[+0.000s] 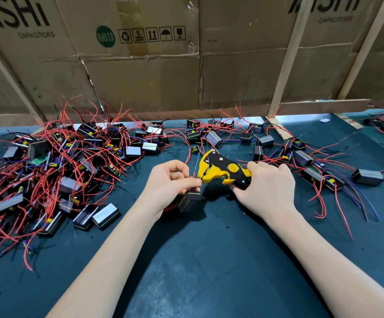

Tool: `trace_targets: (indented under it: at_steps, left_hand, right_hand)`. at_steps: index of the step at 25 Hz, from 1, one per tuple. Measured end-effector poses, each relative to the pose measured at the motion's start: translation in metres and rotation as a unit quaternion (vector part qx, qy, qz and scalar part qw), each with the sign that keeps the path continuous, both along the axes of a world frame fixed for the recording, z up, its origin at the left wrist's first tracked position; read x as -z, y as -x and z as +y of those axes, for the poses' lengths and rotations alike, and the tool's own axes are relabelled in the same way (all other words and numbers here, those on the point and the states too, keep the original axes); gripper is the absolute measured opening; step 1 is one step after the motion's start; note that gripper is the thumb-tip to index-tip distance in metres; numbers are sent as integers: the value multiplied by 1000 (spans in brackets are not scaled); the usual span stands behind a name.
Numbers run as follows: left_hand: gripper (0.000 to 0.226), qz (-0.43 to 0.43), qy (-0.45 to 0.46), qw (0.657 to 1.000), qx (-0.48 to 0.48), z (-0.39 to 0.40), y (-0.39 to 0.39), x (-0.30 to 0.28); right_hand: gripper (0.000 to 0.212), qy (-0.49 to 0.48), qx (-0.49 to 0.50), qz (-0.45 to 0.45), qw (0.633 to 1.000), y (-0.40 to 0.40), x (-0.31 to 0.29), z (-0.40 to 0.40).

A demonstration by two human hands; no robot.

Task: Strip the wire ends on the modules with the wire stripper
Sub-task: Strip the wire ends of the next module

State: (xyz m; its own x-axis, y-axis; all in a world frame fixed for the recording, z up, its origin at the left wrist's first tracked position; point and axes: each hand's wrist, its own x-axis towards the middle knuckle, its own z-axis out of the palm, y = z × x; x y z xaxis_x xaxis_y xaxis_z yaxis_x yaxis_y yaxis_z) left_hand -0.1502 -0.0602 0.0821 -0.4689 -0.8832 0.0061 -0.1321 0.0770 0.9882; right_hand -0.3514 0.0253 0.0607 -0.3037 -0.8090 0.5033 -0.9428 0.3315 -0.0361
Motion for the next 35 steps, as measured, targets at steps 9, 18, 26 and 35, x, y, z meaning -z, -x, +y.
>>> trace_targets:
  at_steps: [9,18,26,35]
  left_hand:
    - [32,4,7,1000,16,0,-2,-1]
    - [31,-21,6,1000,11,2,-1,0]
    - [30,-30,-17,999,26,3,-1,-3]
    - [32,-13,-31,999,40,7,-4,-12]
  right_hand:
    - [40,-34,11,-9,999,1,0,-1]
    - [42,-66,51,-7,996,-3,4,0]
    - [41,-67,59,-15,996,0,3,-2]
    - [48,-28,112,-40,992,19,-1,-3]
